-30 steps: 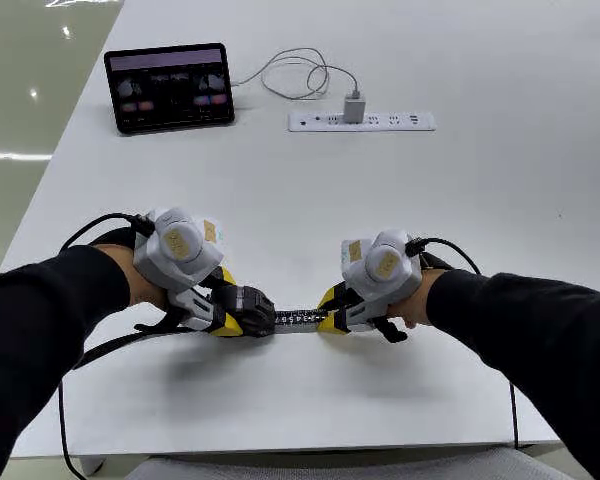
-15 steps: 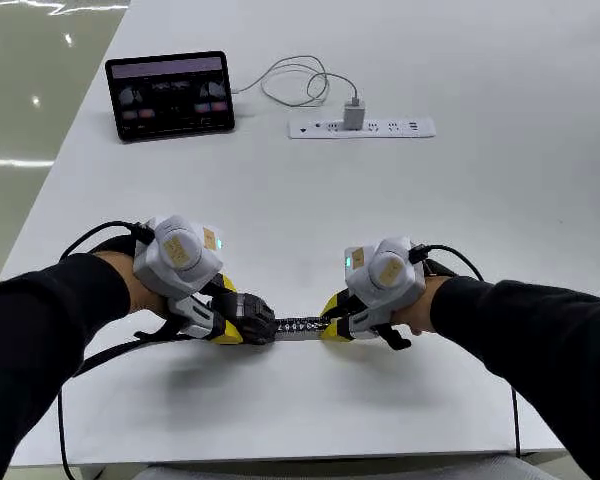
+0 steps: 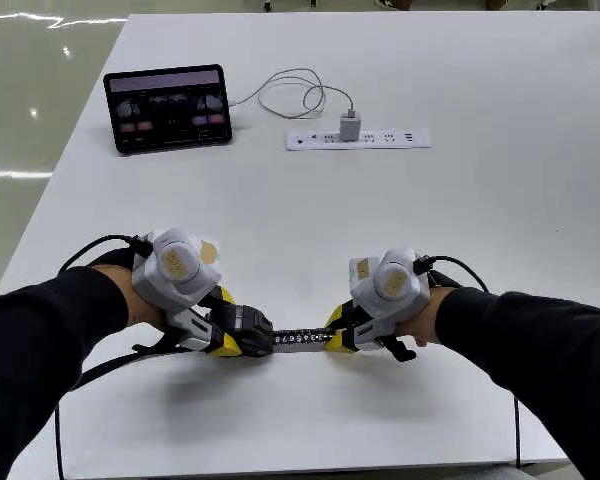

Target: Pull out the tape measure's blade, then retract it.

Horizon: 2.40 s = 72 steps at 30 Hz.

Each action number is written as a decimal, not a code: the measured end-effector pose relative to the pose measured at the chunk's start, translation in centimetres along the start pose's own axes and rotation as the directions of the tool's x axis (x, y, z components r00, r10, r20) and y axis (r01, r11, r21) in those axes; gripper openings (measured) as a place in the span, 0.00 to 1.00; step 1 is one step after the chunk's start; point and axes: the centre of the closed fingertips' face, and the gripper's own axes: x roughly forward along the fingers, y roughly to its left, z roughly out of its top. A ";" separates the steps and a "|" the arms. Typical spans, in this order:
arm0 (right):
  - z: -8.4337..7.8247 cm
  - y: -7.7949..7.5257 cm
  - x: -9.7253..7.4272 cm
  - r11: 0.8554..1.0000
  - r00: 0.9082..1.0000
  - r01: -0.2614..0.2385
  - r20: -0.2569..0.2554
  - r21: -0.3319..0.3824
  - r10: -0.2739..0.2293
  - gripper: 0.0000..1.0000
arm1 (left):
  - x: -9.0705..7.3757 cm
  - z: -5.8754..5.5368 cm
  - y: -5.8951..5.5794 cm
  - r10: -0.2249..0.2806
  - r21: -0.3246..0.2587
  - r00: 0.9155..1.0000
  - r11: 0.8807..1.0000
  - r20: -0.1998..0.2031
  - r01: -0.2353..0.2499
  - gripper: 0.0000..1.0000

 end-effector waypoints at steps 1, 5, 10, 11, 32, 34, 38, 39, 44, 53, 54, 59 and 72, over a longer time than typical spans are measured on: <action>-0.1 0.0 0.0 1.000 1.000 0.001 -0.001 -0.001 -0.001 0.10 | 0.0 0.0 0.0 0.001 0.000 1.000 1.000 0.000 -0.001 0.31; -0.3 0.0 -0.2 1.000 1.000 0.003 -0.005 -0.003 -0.003 0.09 | 0.0 0.0 0.0 0.003 0.000 1.000 1.000 0.000 -0.003 0.31; -0.6 0.0 -0.5 1.000 1.000 0.006 -0.009 0.002 -0.006 0.09 | 0.0 0.0 0.0 0.005 -0.003 1.000 1.000 0.002 -0.005 0.31; -0.6 0.0 -0.6 1.000 1.000 0.007 -0.010 0.002 -0.007 0.09 | 0.0 0.0 0.0 0.005 -0.003 1.000 1.000 0.002 -0.005 0.31; -2.2 -0.3 -1.7 1.000 1.000 0.017 -0.018 0.012 -0.016 0.10 | 0.1 0.1 0.0 0.007 -0.007 1.000 1.000 0.000 -0.007 0.32; -2.4 -0.3 -1.9 1.000 1.000 0.018 -0.022 0.013 -0.018 0.10 | 0.0 0.1 0.0 0.007 -0.007 1.000 1.000 0.000 -0.007 0.32; -2.8 -0.3 -2.2 1.000 1.000 0.020 -0.024 0.015 -0.019 0.10 | 0.0 0.1 0.0 0.003 -0.008 1.000 1.000 0.000 -0.003 0.32; -2.9 -0.3 -2.3 1.000 1.000 0.020 -0.024 0.015 -0.020 0.10 | 0.0 0.1 0.0 0.003 -0.007 1.000 1.000 -0.001 -0.003 0.31; -3.3 -0.4 -2.6 1.000 0.999 0.025 -0.028 0.018 -0.024 0.10 | 0.0 0.1 -0.1 0.005 -0.009 1.000 1.000 0.001 -0.005 0.32; -4.0 -0.4 -3.2 0.999 0.999 0.032 -0.039 0.021 -0.031 0.10 | -0.1 0.1 -0.1 0.009 -0.010 1.000 1.000 0.000 -0.009 0.31; -4.0 -0.4 -3.2 0.999 0.999 0.032 -0.039 0.021 -0.032 0.10 | -0.1 0.1 -0.1 0.009 -0.014 1.000 1.000 0.002 -0.008 0.31; -4.3 -0.4 -3.4 0.999 0.998 0.039 -0.041 0.019 -0.038 0.10 | 0.0 0.1 -0.1 0.006 -0.007 1.000 1.000 -0.005 -0.006 0.31; -5.0 -0.5 -4.1 0.999 0.998 0.042 -0.047 0.025 -0.041 0.10 | 0.1 0.1 0.1 0.011 -0.007 1.000 1.000 -0.001 -0.011 0.31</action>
